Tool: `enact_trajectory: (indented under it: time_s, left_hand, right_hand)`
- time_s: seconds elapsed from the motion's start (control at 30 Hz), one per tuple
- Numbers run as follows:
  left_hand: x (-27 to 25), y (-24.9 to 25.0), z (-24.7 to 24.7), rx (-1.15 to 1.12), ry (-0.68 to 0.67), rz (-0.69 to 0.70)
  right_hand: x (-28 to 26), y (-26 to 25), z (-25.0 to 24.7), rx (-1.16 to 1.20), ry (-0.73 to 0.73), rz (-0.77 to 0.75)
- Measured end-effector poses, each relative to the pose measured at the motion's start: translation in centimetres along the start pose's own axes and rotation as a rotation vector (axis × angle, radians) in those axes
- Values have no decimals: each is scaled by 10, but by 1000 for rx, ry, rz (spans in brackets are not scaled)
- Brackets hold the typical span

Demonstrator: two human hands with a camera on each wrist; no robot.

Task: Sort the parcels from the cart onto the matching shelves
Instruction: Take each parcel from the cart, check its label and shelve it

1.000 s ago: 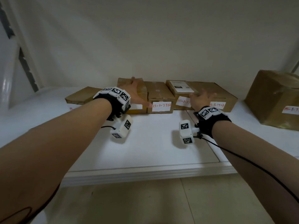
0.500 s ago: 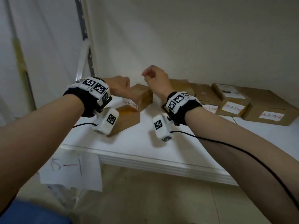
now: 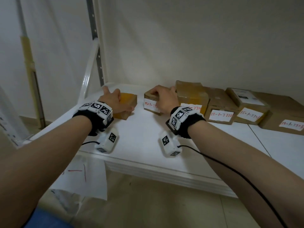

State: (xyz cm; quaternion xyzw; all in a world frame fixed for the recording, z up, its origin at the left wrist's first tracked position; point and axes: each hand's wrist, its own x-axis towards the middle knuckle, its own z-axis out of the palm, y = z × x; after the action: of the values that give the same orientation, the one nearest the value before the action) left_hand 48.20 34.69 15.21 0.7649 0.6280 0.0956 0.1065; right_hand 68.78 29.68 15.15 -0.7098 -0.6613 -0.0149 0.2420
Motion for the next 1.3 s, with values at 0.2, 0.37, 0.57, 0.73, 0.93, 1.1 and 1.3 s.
enact_trajectory:
  time_s: [0.2,0.37,0.57,0.73,0.93,1.1,1.3]
  left_hand:
    - [30,35,4,81,25,61]
    - [41,48,16,89,-121,168]
    - [36,35,38,-32,-157,214]
    - [32,42,24,-125,-161,304]
    - [18,83,-1,-104,-21,362]
    - [-5,138,-27,-53,-114,405]
    - [-23,207,-24,-168,-181,518]
  right_hand:
    - [1,-2,3,23,52,20]
    - [5,2,2,104,11,52]
    - [-1,9,-11,205,-155,139]
    - [-19,9,-37,356,-72,227]
    - [-40,17,-89,520,20,321]
    - [-56,38,-138,454,52,332]
    - [-83,77,-186,373,7,420]
